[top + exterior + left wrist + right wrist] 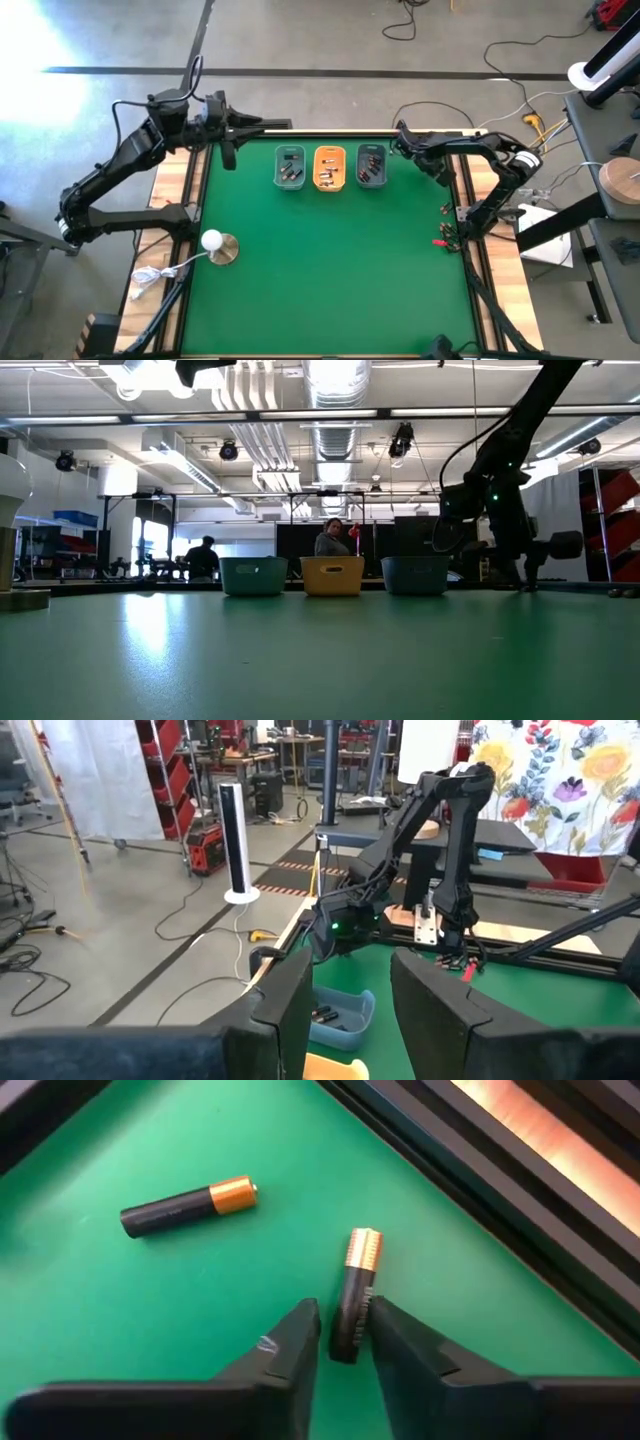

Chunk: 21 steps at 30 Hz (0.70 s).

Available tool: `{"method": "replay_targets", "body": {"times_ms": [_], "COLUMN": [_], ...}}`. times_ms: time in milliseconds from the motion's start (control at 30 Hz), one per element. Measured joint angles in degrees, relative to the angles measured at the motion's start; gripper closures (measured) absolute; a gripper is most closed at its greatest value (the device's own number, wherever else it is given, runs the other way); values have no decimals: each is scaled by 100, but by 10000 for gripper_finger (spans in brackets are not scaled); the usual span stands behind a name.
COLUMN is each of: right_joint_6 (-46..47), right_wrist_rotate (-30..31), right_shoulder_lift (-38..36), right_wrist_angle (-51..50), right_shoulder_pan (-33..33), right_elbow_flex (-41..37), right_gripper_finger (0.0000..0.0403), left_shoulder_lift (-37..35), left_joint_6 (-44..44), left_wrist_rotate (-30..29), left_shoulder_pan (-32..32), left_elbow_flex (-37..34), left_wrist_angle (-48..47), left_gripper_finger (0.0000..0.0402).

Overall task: Sort batteries
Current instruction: Put the small brown battery into the gray bin

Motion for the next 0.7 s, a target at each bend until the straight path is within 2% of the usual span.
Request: {"method": "replay_targets", "body": {"times_ms": [133,267,367,500,567,600,633,700], "right_joint_6": [-85,-356,-761,-1336,-1986,-2595,-3432,-5043], "right_wrist_rotate": [19,0,111,541,713,692,508,-413], "right_shoulder_lift": [0,-182,-640,-1721,-2211,-2455,-2645,-2893], "right_wrist_angle": [38,44,-17,119,552,974,1388,1963], "right_shoulder_pan": [16,53,244,877,1337,1549,1728,1954], "right_elbow_flex": [-35,-39,-91,-56,-63,-63,-63,-65], "right_gripper_finger": [375,380,379,379,379,379,379,379], "left_shoulder_lift": [19,20,-14,-62,-66,-66,-67,-62], "left_joint_6": [29,72,75,85,85,85,85,64], "left_wrist_rotate": [-44,-46,-48,-49,-52,-55,-56,-59], "left_shoulder_pan": [0,0,0,0,0,0,0,0], "left_elbow_flex": [-3,-7,-7,-7,-7,-7,-7,-7], "left_wrist_angle": [-11,-9,-38,-76,-69,-50,-20,53], "left_gripper_finger": [284,284,284,284,284,284,284,284]}}
